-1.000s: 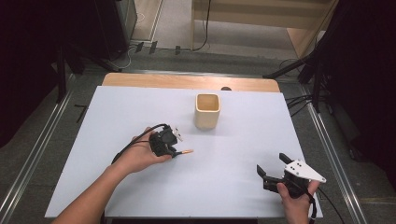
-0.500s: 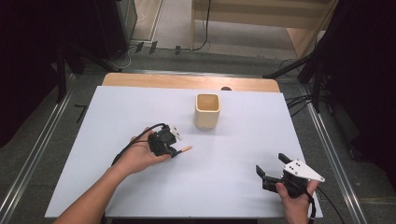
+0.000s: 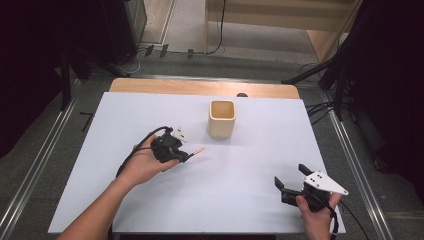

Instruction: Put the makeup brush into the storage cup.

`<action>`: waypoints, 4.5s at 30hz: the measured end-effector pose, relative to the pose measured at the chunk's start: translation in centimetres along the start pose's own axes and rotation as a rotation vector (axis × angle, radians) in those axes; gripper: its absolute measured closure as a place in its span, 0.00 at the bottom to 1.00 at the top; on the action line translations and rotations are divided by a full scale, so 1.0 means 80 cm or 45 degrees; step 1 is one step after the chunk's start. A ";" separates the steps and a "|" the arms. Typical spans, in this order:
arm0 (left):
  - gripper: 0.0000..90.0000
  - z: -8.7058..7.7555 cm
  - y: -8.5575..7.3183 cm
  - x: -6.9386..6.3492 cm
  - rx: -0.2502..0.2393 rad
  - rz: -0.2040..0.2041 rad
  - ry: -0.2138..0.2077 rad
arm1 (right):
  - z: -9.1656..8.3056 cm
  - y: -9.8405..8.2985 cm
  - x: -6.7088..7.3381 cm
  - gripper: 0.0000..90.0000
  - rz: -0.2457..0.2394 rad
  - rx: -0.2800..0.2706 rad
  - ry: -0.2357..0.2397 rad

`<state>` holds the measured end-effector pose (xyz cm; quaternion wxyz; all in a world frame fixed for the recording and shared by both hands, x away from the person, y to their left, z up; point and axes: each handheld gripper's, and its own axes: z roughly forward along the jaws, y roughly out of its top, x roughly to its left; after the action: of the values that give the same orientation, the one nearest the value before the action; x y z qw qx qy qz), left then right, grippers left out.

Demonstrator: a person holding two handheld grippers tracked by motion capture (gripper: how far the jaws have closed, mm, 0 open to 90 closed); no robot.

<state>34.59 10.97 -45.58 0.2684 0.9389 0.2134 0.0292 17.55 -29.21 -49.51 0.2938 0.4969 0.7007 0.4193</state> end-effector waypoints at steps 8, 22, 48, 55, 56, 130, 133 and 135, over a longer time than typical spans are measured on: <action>0.94 -0.027 -0.004 0.009 -0.175 -0.049 -0.001 | 0.000 -0.001 -0.001 0.08 0.000 -0.006 -0.005; 0.94 -0.057 -0.013 0.016 -0.476 -0.141 -0.019 | -0.001 -0.001 -0.002 0.08 0.012 -0.020 0.003; 0.94 -0.083 -0.008 0.019 -0.819 -0.193 -0.007 | -0.003 -0.002 -0.005 0.00 0.035 -0.081 0.056; 0.94 -0.087 -0.006 0.022 -0.876 -0.210 -0.004 | -0.003 -0.001 -0.003 0.00 0.032 -0.095 0.048; 0.94 -0.087 -0.005 0.022 -0.883 -0.213 -0.006 | -0.003 -0.001 -0.003 0.00 0.032 -0.095 0.048; 0.94 -0.012 0.125 0.042 -1.283 -0.311 0.007 | 0.000 -0.002 -0.002 0.00 0.036 -0.095 0.073; 0.94 -0.004 0.127 0.044 -1.292 -0.327 0.010 | -0.001 -0.002 -0.002 0.00 0.038 -0.097 0.074; 0.94 0.001 0.128 0.046 -1.297 -0.331 0.012 | -0.001 -0.002 -0.002 0.00 0.039 -0.098 0.076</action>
<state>41.87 4.67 -40.57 0.6914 0.6550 0.2882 0.1000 17.45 -29.39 -49.60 0.2850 0.4832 0.6849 0.4650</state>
